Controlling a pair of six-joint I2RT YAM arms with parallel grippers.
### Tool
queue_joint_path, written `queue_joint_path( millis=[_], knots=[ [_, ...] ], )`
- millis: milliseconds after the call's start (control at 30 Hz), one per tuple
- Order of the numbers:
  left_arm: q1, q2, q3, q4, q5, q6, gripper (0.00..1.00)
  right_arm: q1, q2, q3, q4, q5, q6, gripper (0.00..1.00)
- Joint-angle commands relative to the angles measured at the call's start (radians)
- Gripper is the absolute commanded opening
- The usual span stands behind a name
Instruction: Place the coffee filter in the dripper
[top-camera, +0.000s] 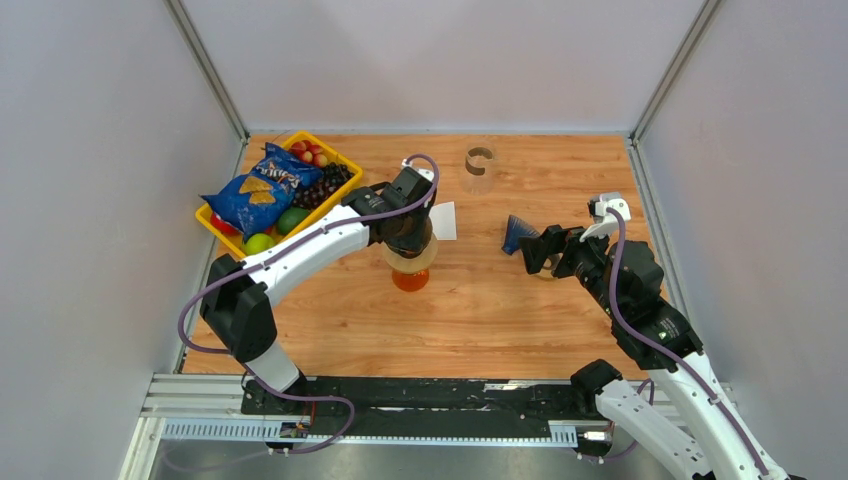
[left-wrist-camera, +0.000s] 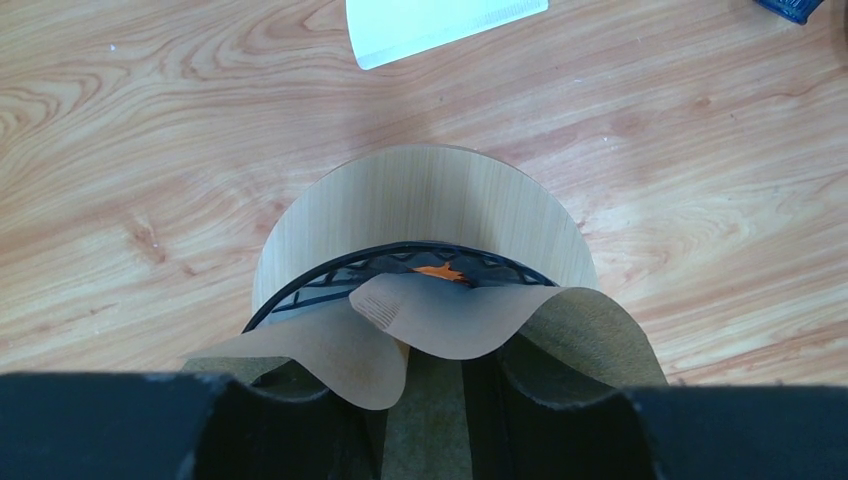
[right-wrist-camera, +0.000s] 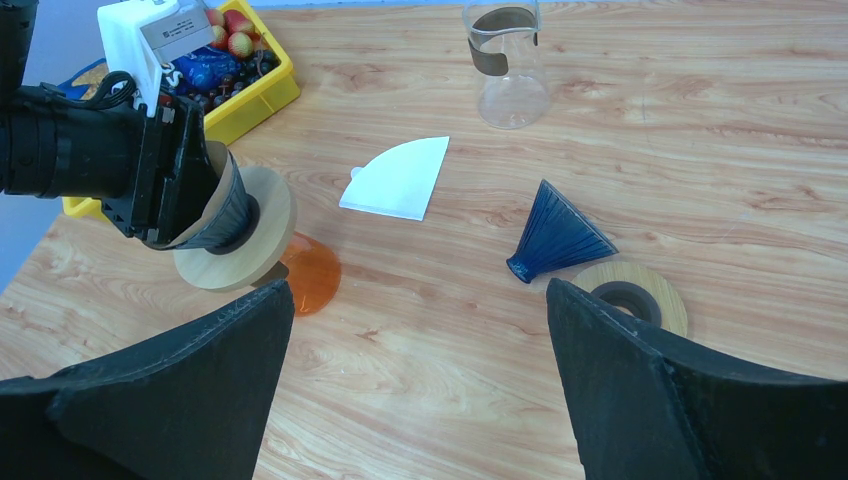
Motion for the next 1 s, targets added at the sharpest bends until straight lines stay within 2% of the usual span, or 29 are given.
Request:
queue_joint_path(
  millis=[0,133,667,967],
  knots=[
    [-0.005,-0.032,0.03,-0.005,-0.012,-0.027,0.4,-0.001,-0.01,-0.005,0.02,0.013,-0.005,1.0],
    [-0.005,-0.049,0.03,-0.007,-0.025,-0.028,0.35,-0.002,-0.009,-0.004,0.019,0.014,-0.005,1.0],
    [-0.007,-0.114,0.041,-0.023,-0.056,-0.028,0.35,-0.002,-0.009,-0.001,0.019,0.01,-0.007,1.0],
    [-0.007,-0.111,0.05,-0.019,-0.03,-0.015,0.42,-0.001,-0.007,0.0,0.02,0.013,-0.008,1.0]
  ],
)
